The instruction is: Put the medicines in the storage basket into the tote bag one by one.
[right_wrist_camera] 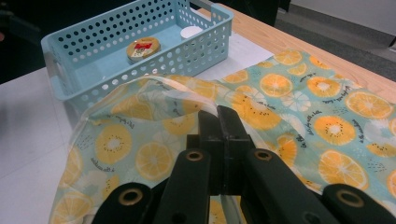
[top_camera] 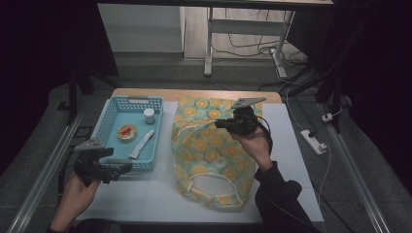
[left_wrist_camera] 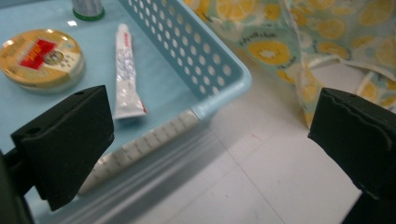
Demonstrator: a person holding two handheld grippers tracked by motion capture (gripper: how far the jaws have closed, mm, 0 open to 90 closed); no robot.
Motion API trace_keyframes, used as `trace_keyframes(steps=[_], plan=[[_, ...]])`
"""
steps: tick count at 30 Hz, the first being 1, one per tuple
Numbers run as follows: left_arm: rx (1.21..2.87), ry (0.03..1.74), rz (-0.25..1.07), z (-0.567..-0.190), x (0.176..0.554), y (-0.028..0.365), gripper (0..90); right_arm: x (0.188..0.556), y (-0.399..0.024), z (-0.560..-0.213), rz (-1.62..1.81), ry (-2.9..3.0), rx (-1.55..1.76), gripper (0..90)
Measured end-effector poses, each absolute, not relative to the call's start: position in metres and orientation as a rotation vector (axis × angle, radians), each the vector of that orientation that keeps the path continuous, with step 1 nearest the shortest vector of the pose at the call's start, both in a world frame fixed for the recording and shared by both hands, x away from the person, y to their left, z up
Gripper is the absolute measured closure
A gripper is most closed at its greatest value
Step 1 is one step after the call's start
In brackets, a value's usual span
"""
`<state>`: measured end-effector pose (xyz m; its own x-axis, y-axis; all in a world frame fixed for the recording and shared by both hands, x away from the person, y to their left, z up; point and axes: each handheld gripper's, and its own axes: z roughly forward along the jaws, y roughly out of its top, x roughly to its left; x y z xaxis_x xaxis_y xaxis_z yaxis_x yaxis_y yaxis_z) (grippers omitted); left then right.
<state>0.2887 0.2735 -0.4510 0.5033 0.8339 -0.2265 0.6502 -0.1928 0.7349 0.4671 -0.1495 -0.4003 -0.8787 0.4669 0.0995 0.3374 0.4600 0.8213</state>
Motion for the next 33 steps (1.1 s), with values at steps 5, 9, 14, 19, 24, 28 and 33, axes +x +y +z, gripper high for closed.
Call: trace_keyframes(steps=[5,9,14,19,24,28,33], plan=[[1.933,1.254,0.299,-0.446,0.31,0.276,0.0,0.467,-0.15,-0.4,1.392,2.562,0.713,90.0],[1.929,1.288,0.293,-0.446,0.328,0.28,0.0,0.467,-0.15,-0.401,1.391,2.562,0.711,90.0],[1.929,1.309,0.286,-0.448,0.348,0.285,0.0,0.468,-0.15,-0.401,1.391,2.562,0.711,90.0],[1.923,1.33,0.275,-0.451,0.363,0.289,0.0,0.468,-0.151,-0.401,1.396,2.56,0.715,90.0],[1.94,1.336,0.286,-0.451,0.374,0.29,0.0,0.468,-0.151,-0.401,1.397,2.559,0.715,90.0],[1.95,1.353,0.293,-0.452,0.382,0.292,0.0,0.468,-0.151,-0.402,1.392,2.562,0.716,90.0],[1.962,1.372,0.302,-0.453,0.392,0.296,0.0,0.468,-0.15,-0.403,1.393,2.565,0.716,90.0]])
